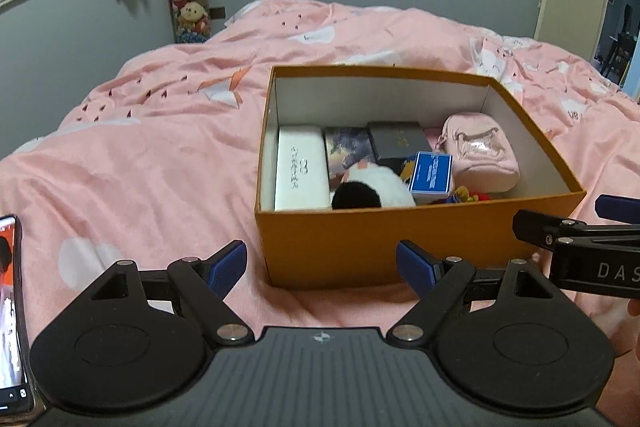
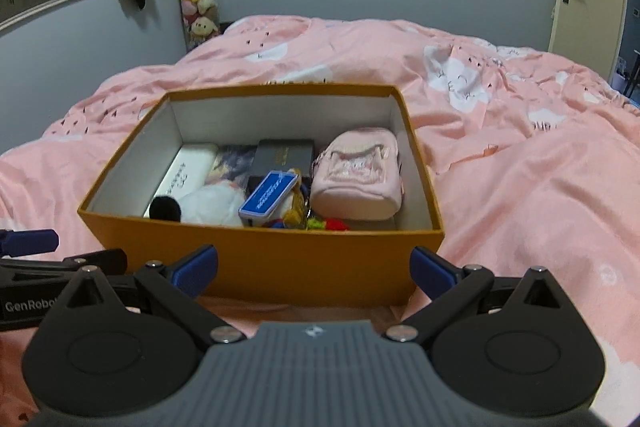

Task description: Organize objects

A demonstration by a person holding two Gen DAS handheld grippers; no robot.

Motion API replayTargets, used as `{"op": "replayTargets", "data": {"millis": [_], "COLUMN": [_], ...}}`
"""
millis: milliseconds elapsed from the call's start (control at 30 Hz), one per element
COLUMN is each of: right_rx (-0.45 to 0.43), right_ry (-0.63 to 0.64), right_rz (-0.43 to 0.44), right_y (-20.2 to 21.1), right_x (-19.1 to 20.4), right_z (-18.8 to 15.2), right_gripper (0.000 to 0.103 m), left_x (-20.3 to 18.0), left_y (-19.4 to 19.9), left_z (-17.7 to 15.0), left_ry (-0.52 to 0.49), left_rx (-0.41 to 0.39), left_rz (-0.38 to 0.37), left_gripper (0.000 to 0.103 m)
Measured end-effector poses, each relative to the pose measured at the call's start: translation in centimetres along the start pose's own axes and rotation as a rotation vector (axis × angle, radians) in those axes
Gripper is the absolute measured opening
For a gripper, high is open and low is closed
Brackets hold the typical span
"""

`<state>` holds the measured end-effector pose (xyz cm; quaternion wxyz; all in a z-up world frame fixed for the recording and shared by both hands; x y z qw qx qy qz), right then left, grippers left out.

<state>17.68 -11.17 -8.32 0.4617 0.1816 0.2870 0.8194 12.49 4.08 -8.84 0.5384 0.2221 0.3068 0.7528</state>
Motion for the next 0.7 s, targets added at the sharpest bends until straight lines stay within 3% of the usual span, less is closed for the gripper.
{"op": "replayTargets", "data": {"millis": [700], "right_rx": [-0.015], "right_ry": [-0.047], "right_rz": [-0.012], "right_y": [0.4], "right_x": [-1.4], "right_z": [-0.2], "right_gripper": [0.102], "left_x": [-1.0], "left_y": [0.3], "left_z": [0.4], "left_ry": [-0.037], "left_rx": [-0.034], "left_rz": [-0.028], "left_gripper": [0.099]}}
Point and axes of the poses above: each gripper's, at about its wrist camera, not at the fingertips, and y roughly against the way its jaws point, x to its left, z to its top, the point moved 9 cm from there along -y, roughly the way its jaws point, and after that the axes turned 2 degrees about x, right-handed, at the moved point
